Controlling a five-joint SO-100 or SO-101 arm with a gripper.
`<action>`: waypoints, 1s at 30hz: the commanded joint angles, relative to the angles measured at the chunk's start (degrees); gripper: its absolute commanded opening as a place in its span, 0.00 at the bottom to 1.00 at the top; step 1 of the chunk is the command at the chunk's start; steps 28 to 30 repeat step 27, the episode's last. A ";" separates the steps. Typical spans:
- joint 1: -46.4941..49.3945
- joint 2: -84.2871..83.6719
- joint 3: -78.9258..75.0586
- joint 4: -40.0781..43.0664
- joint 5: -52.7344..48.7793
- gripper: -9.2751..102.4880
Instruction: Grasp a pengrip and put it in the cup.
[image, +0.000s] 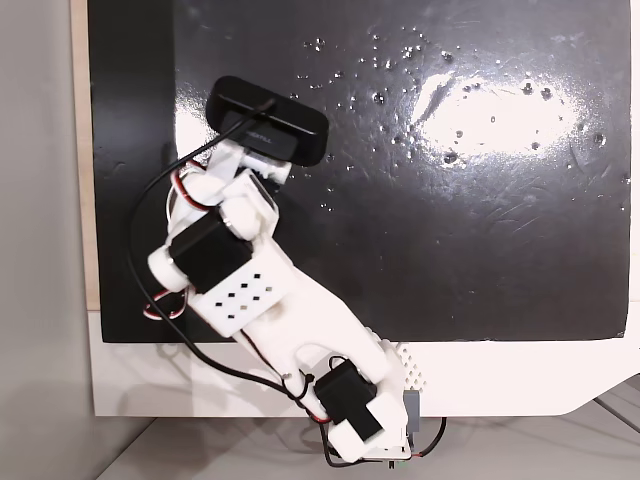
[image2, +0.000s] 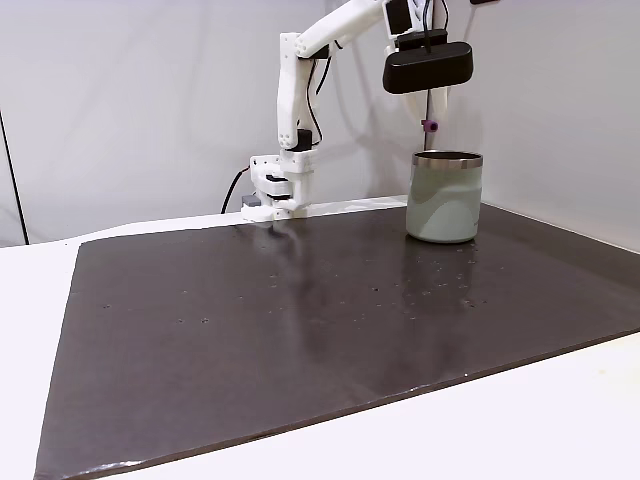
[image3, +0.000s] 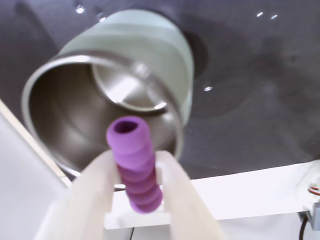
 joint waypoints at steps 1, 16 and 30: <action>-3.34 -0.88 -4.39 0.18 3.43 0.08; -5.10 -2.46 -4.31 0.35 4.13 0.38; -4.75 -1.58 -3.60 0.35 3.34 0.39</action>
